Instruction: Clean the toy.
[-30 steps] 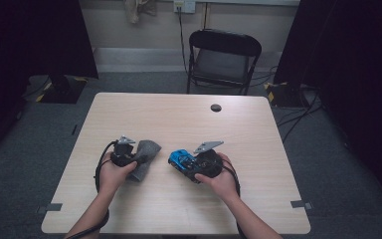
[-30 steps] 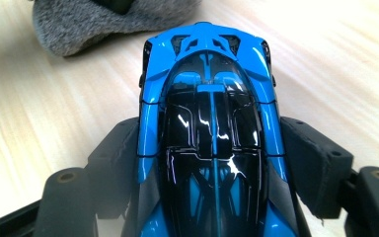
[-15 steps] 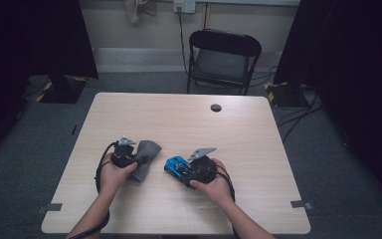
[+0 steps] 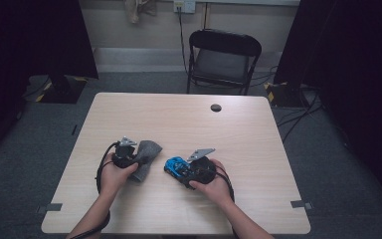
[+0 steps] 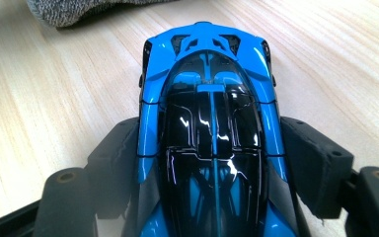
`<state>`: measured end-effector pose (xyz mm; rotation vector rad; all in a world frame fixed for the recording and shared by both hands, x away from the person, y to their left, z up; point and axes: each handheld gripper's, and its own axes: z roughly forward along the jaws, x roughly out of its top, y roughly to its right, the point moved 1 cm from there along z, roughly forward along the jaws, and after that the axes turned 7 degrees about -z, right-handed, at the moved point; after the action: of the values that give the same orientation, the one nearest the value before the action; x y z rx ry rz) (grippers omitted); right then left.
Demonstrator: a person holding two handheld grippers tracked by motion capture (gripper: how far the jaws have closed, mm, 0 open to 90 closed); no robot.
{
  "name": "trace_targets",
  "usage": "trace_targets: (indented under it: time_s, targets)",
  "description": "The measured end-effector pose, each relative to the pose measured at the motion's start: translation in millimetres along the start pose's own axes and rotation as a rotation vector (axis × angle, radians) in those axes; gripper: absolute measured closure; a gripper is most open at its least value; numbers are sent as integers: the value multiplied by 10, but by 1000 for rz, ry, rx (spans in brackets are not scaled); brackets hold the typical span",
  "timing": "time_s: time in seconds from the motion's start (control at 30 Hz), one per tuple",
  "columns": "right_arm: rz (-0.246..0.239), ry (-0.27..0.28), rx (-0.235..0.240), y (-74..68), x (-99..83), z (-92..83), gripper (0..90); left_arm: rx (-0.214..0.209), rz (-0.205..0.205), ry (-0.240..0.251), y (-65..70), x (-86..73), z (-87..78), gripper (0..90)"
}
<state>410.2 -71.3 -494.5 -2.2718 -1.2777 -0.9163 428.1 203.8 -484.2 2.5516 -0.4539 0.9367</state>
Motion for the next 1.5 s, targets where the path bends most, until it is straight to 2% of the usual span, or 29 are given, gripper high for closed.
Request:
trace_targets:
  time_s: [0.6,1.0,1.23,1.5]
  targets:
    - [-25,-11,-9,-11,11,19,281,3,7,6,17,-17,9,718]
    - [-30,-8,-22,-28,18,49,277,-4,-3,10,32,-28,14,716]
    - [-31,3,-17,-21,11,51,274,-5,-3,10,34,-28,17,705]
    - [-33,-10,-3,-7,25,36,272,-2,3,9,38,-27,18,701]
